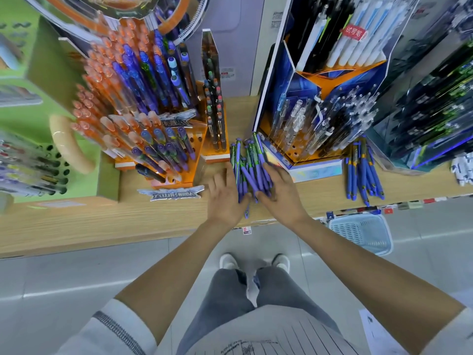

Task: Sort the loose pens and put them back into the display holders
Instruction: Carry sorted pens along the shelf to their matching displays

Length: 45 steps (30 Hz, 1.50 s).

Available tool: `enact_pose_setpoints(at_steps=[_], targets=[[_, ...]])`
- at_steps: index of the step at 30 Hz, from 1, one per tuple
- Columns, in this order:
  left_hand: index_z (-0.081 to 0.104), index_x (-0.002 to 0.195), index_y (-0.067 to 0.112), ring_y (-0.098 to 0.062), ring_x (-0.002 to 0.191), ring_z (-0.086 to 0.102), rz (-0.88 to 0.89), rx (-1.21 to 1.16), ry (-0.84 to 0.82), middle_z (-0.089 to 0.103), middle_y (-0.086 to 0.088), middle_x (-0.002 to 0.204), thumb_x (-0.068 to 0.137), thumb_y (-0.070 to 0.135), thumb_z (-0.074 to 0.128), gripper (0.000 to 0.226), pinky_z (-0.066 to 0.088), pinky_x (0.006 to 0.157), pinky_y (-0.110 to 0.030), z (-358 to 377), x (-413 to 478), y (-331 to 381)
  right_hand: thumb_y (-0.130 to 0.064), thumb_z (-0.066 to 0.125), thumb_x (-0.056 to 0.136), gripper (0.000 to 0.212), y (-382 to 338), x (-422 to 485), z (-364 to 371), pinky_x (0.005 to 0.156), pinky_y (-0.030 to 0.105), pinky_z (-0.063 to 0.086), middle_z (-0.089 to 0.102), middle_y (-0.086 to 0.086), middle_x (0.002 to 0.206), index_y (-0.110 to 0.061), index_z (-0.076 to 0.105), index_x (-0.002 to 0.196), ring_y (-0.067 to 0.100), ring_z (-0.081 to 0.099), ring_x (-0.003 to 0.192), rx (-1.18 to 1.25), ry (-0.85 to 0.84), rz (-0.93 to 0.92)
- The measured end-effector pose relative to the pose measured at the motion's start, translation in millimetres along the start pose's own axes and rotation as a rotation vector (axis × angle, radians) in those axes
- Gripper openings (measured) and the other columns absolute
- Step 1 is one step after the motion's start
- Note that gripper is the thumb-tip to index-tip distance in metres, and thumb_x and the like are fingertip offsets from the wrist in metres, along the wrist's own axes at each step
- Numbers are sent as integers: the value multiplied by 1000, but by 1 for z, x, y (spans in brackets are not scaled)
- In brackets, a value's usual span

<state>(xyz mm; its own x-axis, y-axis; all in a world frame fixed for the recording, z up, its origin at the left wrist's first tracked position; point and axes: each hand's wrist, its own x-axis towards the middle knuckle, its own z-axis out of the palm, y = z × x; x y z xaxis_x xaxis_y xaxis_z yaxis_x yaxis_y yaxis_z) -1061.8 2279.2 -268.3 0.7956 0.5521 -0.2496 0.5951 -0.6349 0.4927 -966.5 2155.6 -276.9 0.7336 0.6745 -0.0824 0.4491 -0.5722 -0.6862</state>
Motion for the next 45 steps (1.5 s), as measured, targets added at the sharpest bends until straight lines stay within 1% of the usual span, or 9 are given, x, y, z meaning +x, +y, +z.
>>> enact_pose_setpoints(at_steps=[8,15,19,24,28,31,36,41,45], targets=[[23,149,4,-35,134,27,109,-7,56,29,-18,147,91,30,55,71,23,113,-41,1,-21,-10,-23,70,82,55,-4,-17,0,107,42,35,43,12,140,-11,53,133,25,37,135,-53,97,-81],[62,108,12,-28,96,50,101,-2,336,58,-8,105,84,22,38,35,44,81,-40,-3,-67,-45,-18,59,87,34,-28,-26,10,98,41,44,55,5,122,-12,62,120,19,52,115,35,-49,-336],[59,108,5,-34,103,50,-132,92,436,56,-16,111,74,12,58,35,43,84,-43,-9,-96,-87,-26,48,87,35,-55,-33,40,92,35,42,61,6,116,-10,62,116,21,56,108,22,-297,-488],[36,145,16,-35,146,15,-258,229,128,24,-9,157,86,17,58,64,14,117,-49,-26,-120,-136,-27,60,86,38,-81,-37,82,96,42,40,54,7,135,-15,62,122,30,50,121,-357,-418,-543],[61,124,11,-39,128,46,-130,35,209,54,-14,135,76,8,60,48,35,105,-52,-53,-133,-170,-23,58,87,26,-122,-29,100,85,38,40,59,5,114,-16,64,111,29,55,105,-489,-296,-397],[65,115,10,-37,113,56,-157,-72,309,61,-13,123,75,5,59,41,42,97,-46,-86,-150,-220,-13,60,86,23,-159,-24,132,85,38,48,65,6,107,-12,66,108,28,61,97,-272,-343,-442],[62,121,5,-40,117,52,-225,2,348,57,-19,127,76,11,56,45,43,98,-47,-144,-184,-327,-10,61,87,31,-251,-31,224,92,35,47,63,4,117,-12,62,118,23,61,106,-68,-503,-572],[27,151,18,-28,148,9,-368,41,195,16,-8,160,93,23,52,63,20,115,-44,-194,-206,-411,-11,63,87,41,-332,-30,301,100,33,37,54,10,134,-8,57,127,27,51,122,-126,-554,-617],[33,147,14,-29,144,20,-440,-107,275,25,-10,156,94,20,52,57,23,115,-41,-223,-204,-449,-23,61,89,40,-364,-18,336,96,36,40,56,7,129,-13,58,127,29,51,117,-315,-568,-534]])
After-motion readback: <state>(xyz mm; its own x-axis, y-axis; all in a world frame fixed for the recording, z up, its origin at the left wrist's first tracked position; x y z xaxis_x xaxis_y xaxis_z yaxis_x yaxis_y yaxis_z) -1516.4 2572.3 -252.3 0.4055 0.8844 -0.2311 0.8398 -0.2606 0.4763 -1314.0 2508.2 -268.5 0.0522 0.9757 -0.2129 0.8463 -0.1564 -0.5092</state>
